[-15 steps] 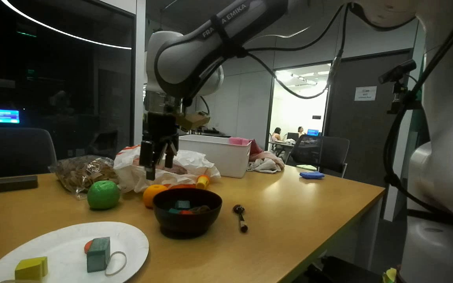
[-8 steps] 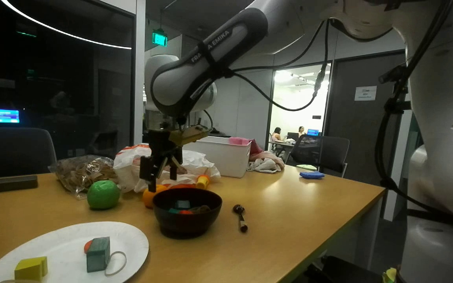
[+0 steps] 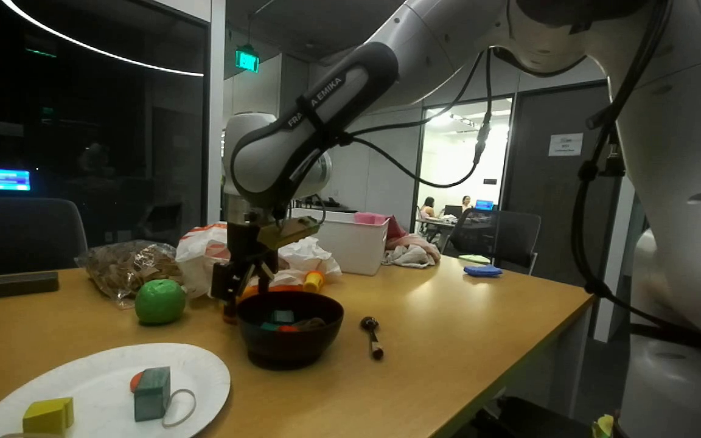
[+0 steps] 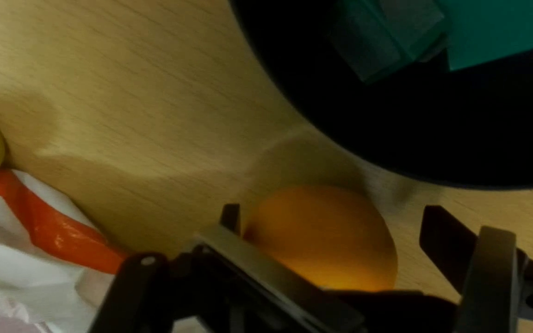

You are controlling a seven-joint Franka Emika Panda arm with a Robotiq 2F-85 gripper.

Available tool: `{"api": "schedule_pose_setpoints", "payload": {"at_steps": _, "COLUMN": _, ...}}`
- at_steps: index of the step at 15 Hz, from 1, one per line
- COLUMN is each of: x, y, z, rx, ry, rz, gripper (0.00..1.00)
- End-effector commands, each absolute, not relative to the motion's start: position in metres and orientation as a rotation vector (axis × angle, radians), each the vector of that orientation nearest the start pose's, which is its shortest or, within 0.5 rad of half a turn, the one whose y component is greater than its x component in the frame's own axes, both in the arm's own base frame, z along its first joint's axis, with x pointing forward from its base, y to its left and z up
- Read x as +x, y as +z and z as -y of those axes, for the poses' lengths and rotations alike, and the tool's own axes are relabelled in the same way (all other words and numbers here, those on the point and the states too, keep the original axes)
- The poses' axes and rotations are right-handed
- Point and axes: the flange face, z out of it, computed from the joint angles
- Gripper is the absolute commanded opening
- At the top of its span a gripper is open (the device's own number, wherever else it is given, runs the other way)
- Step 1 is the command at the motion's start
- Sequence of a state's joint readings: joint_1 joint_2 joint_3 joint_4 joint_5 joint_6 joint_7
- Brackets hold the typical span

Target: Put the orange, the apple and the yellow container in the plastic

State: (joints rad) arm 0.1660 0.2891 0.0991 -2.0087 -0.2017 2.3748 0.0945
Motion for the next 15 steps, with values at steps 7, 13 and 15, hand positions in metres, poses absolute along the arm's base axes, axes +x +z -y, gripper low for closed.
{"api": "schedule_pose_setpoints", "payload": {"at_steps": 7, "x": 0.589, "y": 0.325, "z": -0.148, "rx": -3.141, "ry": -0.319, "rz": 0.654, "gripper": 0.56}}
{"api": "schedule_pose_setpoints", "payload": {"at_steps": 13, "x": 0.560, "y": 0.341, "z": -0.161, "rx": -3.093, "ry": -0.037, "rz": 0.722, "gripper": 0.56}}
{"api": "schedule_pose_setpoints", "payload": {"at_steps": 15, "x": 0.544, "y": 0.360, "z": -0.175, "rx": -3.057, "ry": 0.062, "rz": 0.794, "gripper": 0.56}}
